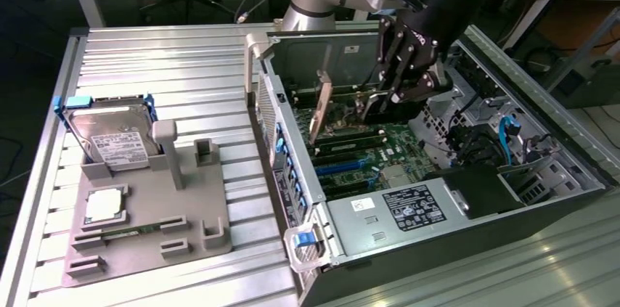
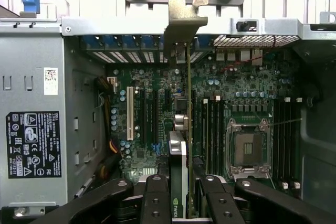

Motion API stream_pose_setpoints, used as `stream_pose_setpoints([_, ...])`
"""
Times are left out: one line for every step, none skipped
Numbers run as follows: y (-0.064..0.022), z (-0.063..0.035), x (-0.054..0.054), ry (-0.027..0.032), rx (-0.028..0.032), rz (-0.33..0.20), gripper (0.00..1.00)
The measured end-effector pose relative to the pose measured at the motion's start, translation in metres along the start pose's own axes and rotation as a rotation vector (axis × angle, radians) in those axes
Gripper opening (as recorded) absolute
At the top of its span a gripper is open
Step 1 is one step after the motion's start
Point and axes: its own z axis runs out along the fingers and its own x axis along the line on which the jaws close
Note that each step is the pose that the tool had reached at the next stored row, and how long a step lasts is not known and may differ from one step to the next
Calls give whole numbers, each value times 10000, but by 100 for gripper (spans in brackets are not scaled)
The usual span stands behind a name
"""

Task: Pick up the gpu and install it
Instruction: 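Insert the gpu into the slot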

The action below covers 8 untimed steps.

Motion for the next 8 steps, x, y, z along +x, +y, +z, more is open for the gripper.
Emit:
stream_pose_setpoints([0, 5, 0, 1, 0, 0, 27])
stream_pose_setpoints([-1, 10, 0, 0, 0, 0, 27])
stream_pose_setpoints([-1, 14, 0, 0, 0, 0, 27])
stream_pose_setpoints([-1, 18, 1, 0, 0, 0, 27])
stream_pose_setpoints([-1, 22, 1, 1, 1, 0, 27])
stream_pose_setpoints([-1, 26, 1, 0, 1, 0, 27])
stream_pose_setpoints([-1, 31, 1, 0, 2, 0, 27])
stream_pose_setpoints([-2, 34, 1, 0, 2, 0, 27])
